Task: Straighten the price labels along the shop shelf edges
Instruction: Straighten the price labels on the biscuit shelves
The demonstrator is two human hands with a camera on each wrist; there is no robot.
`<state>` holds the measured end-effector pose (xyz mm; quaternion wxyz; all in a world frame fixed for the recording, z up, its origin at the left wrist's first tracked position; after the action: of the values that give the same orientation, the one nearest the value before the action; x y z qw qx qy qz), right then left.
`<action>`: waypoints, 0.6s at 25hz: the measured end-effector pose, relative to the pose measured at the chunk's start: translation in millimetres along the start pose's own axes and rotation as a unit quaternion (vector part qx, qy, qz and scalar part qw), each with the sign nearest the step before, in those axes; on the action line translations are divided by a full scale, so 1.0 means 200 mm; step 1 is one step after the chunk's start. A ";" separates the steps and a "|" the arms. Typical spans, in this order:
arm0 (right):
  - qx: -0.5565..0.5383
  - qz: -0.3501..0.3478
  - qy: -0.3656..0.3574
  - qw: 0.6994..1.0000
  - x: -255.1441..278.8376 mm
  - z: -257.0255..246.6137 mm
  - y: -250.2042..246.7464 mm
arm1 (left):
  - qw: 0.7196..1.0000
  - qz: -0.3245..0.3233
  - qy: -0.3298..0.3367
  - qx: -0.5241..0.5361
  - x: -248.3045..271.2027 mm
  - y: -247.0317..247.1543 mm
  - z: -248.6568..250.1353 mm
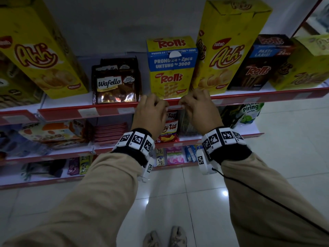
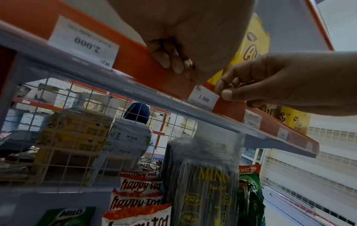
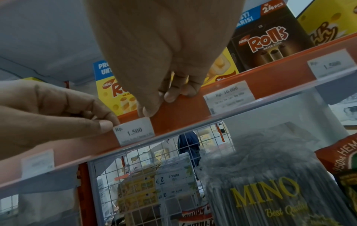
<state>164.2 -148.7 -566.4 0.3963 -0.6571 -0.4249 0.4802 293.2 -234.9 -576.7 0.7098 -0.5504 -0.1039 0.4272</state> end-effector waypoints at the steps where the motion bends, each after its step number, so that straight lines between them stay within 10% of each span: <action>1: 0.000 -0.002 -0.002 1.000 0.00 0.00 0.00 | 1.000 0.001 0.001 0.003 0.00 0.00 0.00; 15: 0.018 0.047 -0.003 0.999 0.03 -0.10 0.02 | 0.998 -0.044 0.037 0.001 0.04 -0.14 -0.06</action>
<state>185.4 -146.2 -567.9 0.3839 -0.6676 -0.3864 0.5076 319.0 -238.9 -559.3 0.7315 -0.5600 -0.1016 0.3754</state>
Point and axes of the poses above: each hand's wrist, its own x-axis away from the middle knuckle, its own y-axis out of the palm, z = x × y, the point moved 4 cm from there along -x, towards the middle knuckle, and after that the axes turned 12 degrees about -y, right-handed, at the moved point
